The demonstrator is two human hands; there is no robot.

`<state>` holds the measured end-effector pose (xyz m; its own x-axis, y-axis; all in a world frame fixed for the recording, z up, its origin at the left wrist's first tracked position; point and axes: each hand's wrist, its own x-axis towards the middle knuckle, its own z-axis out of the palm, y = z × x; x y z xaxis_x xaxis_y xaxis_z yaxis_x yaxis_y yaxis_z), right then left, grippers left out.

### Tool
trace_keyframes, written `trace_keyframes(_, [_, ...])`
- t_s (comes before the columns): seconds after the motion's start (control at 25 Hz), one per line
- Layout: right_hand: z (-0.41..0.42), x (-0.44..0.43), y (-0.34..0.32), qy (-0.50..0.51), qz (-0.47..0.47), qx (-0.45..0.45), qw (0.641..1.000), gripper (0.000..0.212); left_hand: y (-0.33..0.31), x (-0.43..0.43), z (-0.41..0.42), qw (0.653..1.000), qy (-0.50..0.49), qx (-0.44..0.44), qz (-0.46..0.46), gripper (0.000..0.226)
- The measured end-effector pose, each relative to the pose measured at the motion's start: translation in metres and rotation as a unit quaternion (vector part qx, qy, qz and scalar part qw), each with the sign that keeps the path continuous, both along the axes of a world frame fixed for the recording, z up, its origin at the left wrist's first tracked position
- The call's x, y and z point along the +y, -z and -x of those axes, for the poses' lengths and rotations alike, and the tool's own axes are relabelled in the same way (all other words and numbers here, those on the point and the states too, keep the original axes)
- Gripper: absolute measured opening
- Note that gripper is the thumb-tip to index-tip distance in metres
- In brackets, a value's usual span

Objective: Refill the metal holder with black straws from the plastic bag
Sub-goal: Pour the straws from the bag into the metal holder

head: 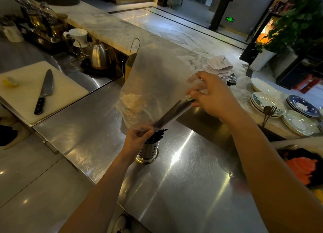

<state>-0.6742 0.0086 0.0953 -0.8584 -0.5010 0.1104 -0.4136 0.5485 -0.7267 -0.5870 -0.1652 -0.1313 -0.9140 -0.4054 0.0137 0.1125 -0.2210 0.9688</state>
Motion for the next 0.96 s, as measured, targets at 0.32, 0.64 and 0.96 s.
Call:
trace_keyframes(0.32, [-0.007,0.0,-0.007,-0.015,0.03,-0.055,0.998,0.022,0.003,-0.003,0.001,1.0,-0.022,-0.004,0.012,0.045])
trace_keyframes(0.64, [-0.02,-0.004,-0.013,-0.032,0.057,-0.07,0.995,0.021,0.006,-0.003,0.004,0.997,-0.065,0.002,0.029,0.034])
trace_keyframes(0.96, [-0.024,-0.005,-0.015,-0.043,0.044,-0.044,0.997,0.023,0.011,-0.002,0.002,0.995,-0.082,-0.016,0.047,0.014])
